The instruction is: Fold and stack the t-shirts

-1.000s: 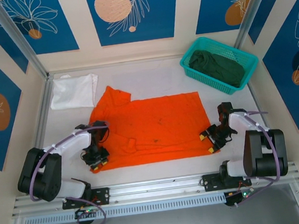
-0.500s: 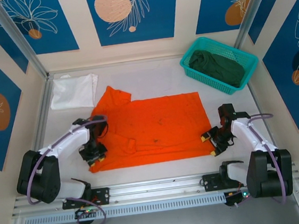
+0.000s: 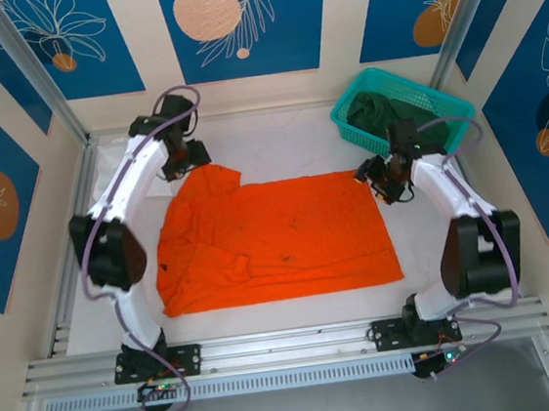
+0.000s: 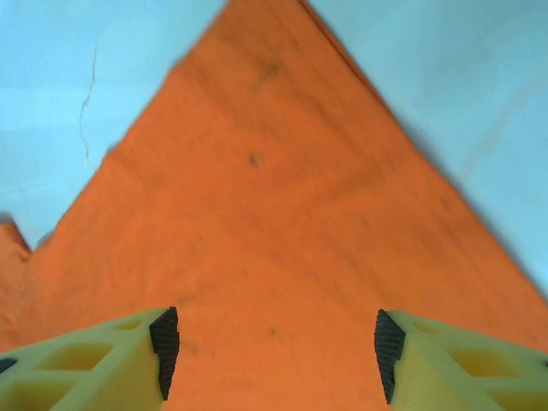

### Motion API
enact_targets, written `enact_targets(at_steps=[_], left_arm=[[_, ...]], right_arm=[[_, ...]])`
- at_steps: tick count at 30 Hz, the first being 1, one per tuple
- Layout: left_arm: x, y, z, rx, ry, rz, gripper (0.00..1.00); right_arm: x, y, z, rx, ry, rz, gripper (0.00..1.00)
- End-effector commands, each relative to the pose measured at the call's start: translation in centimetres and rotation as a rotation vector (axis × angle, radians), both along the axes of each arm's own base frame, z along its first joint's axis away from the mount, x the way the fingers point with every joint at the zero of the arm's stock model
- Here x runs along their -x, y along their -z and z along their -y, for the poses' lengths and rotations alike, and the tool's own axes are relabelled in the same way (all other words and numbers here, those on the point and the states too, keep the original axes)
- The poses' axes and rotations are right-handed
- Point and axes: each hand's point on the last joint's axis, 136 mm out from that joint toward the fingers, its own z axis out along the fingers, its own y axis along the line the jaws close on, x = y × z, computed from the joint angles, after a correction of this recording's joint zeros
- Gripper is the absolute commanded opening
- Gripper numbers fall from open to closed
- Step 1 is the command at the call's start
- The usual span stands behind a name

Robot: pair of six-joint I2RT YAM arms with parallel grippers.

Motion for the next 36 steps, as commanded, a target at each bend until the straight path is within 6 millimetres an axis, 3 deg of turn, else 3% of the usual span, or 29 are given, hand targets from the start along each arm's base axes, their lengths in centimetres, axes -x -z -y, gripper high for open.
enact_targets(at_steps=[1, 5, 8, 13, 25, 36], left_arm=[[-4.8, 3.0, 0.4, -0.015, 0.113, -0.012, 0.69], [-9.9, 5.8, -0.1, -0.067, 0.142, 0.005, 0.69], [-12.4, 7.0, -0.7, -0.050, 0.133, 0.046, 0.69], [-14.6, 9.8, -2.1, -0.017, 0.123, 0.068, 0.70], [-15.5, 14.8, -1.0, 0.094, 0.131, 0.028, 0.56], [-15.0, 16.1, 0.3, 0.153, 0.156, -0.004, 0.41]], right_arm=[[-4.0, 0.0, 0.8, 0.097, -0.132, 0.135, 0.64], [-7.4, 0.2, 1.4, 0.112, -0.159, 0.204, 0.63], [-9.3, 1.6, 1.4, 0.137, -0.192, 0.193, 0.60], [-11.5, 4.0, 1.7, 0.157, -0.232, 0.151, 0.53], [-13.0, 6.4, 2.9, 0.167, -0.222, 0.099, 0.51], [-11.8, 7.3, 2.5, 0.132, -0.209, 0.056, 0.46]])
